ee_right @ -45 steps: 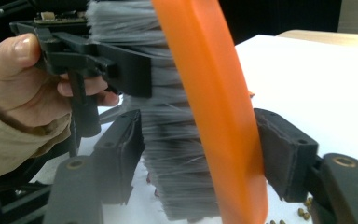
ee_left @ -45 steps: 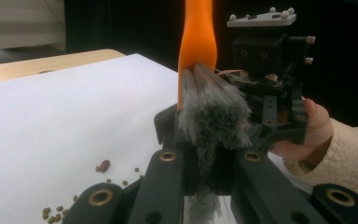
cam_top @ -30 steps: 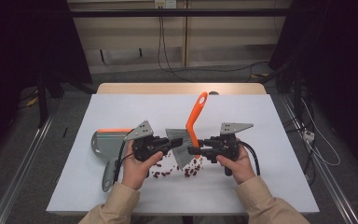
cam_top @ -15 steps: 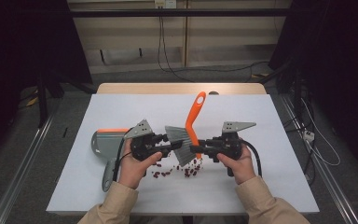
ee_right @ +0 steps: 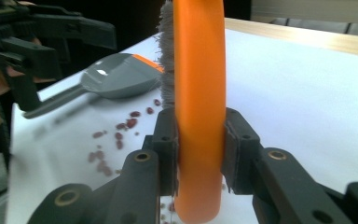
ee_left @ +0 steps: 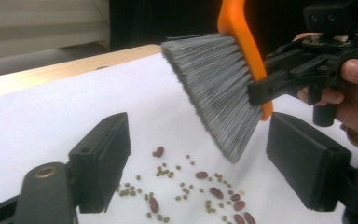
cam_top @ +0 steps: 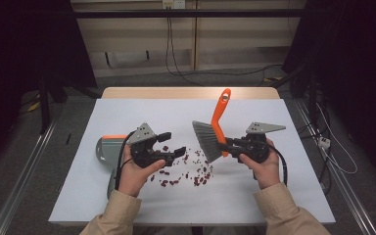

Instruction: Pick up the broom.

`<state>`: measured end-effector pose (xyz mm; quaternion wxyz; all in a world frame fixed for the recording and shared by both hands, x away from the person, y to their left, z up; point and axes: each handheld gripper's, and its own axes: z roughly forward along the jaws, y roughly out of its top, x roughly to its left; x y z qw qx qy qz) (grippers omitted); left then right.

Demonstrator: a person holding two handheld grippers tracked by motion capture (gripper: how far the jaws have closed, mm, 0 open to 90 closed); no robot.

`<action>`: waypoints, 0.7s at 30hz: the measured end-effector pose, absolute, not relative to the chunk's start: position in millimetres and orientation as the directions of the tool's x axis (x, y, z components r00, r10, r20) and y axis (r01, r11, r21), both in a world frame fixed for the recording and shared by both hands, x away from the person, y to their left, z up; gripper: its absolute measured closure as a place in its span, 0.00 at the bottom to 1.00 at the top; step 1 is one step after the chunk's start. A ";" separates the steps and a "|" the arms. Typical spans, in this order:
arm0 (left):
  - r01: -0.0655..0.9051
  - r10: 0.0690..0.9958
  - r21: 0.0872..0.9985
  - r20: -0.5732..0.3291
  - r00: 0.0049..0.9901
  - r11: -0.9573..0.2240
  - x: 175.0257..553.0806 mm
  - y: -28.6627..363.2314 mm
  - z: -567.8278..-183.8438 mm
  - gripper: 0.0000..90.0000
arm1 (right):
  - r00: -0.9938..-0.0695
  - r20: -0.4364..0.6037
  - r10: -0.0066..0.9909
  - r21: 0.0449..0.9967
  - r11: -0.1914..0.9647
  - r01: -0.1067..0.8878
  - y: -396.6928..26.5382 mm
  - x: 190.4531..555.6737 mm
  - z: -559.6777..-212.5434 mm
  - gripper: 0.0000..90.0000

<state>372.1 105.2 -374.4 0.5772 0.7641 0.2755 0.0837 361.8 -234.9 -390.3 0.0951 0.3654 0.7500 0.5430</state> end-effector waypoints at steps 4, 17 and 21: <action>0.314 0.533 0.931 -0.173 0.829 -0.186 372.4 109.3 -373.6 0.20 | -0.685 0.230 0.691 0.879 0.154 0.451 -242.2 362.2 -388.9 0.78; 0.315 0.575 0.933 -0.165 0.801 -0.172 374.1 131.4 -372.0 0.16 | -0.599 0.089 0.796 0.841 0.262 0.474 -259.3 364.6 -384.6 0.78; 0.314 0.584 0.935 -0.163 0.795 -0.167 374.2 135.3 -372.2 0.15 | -0.574 0.049 0.818 0.820 0.295 0.490 -260.9 369.3 -387.0 0.78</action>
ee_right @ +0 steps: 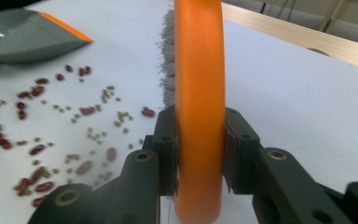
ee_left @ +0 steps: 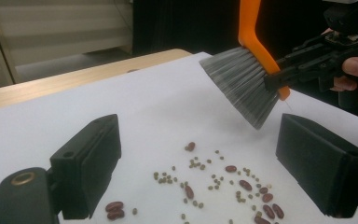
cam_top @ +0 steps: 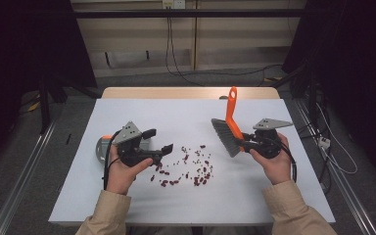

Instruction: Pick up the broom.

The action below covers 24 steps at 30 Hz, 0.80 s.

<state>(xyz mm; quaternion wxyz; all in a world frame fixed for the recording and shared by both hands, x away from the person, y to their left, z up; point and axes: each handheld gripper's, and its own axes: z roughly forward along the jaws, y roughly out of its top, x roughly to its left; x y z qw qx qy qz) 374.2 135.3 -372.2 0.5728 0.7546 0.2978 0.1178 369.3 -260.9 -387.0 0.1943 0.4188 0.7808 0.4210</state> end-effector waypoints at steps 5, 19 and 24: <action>0.309 0.593 0.934 -0.148 0.791 -0.179 375.1 138.4 -372.8 0.14 | -0.553 -0.006 0.833 0.790 0.343 0.508 -257.6 378.2 -392.3 0.78; 0.316 0.629 0.927 -0.124 0.767 -0.202 374.8 161.6 -375.6 0.12 | -0.495 -0.052 0.868 0.741 0.366 0.563 -250.3 405.5 -397.7 0.78; 0.322 0.639 0.927 -0.130 0.758 -0.194 374.3 171.5 -377.7 0.12 | -0.497 -0.062 0.865 0.730 0.379 0.569 -236.1 416.1 -402.0 0.79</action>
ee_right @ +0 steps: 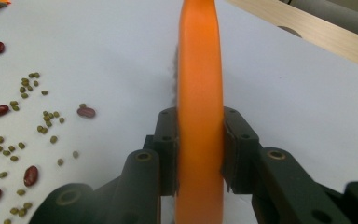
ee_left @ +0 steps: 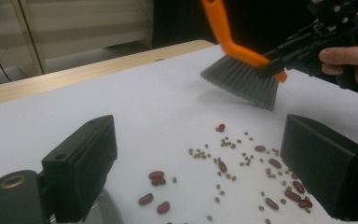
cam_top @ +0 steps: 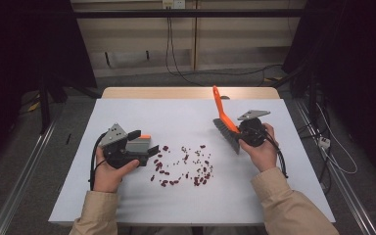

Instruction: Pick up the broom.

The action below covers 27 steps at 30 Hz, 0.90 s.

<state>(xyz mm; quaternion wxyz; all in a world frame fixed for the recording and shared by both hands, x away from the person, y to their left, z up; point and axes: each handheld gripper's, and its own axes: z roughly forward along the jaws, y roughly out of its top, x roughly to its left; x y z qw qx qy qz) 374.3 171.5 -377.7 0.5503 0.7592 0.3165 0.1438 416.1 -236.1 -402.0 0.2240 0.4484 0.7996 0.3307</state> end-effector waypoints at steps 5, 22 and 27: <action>0.325 0.642 0.927 -0.135 0.754 -0.187 373.6 174.5 -378.5 0.12 | -0.506 -0.028 0.862 0.743 0.356 0.567 -224.5 420.6 -410.4 0.78; 0.326 0.649 0.929 -0.141 0.747 -0.173 373.1 178.6 -378.3 0.12 | -0.539 -0.006 0.843 0.769 0.348 0.536 -203.8 425.4 -424.5 0.76; 0.325 0.654 0.931 -0.142 0.743 -0.167 372.9 181.0 -378.2 0.12 | -0.525 -0.025 0.851 0.771 0.351 0.532 -194.3 420.7 -425.5 0.77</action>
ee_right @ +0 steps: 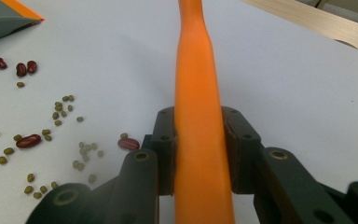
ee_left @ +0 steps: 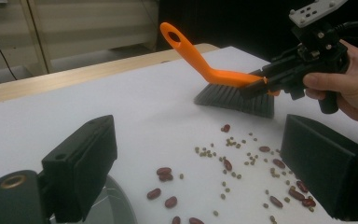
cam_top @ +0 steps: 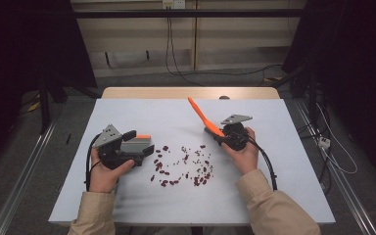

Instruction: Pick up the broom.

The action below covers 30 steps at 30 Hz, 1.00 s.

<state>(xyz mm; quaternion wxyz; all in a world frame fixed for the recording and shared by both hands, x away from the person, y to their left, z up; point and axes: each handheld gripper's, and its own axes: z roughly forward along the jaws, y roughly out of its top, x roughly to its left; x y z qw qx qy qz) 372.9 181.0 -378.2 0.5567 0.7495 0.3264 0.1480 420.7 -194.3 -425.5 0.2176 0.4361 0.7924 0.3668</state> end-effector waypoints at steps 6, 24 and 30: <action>0.324 0.656 0.932 -0.145 0.741 -0.160 372.6 184.3 -378.0 0.12 | -0.547 -0.038 0.836 0.770 0.374 0.517 -183.1 413.3 -427.0 0.77; 0.323 0.669 0.934 -0.141 0.729 -0.155 371.6 190.5 -377.1 0.11 | -0.593 -0.048 0.804 0.773 0.406 0.488 -159.2 392.4 -427.3 0.77; 0.321 0.670 0.934 -0.140 0.729 -0.155 371.4 190.4 -376.9 0.11 | -0.602 -0.051 0.797 0.773 0.413 0.481 -152.9 386.8 -427.7 0.77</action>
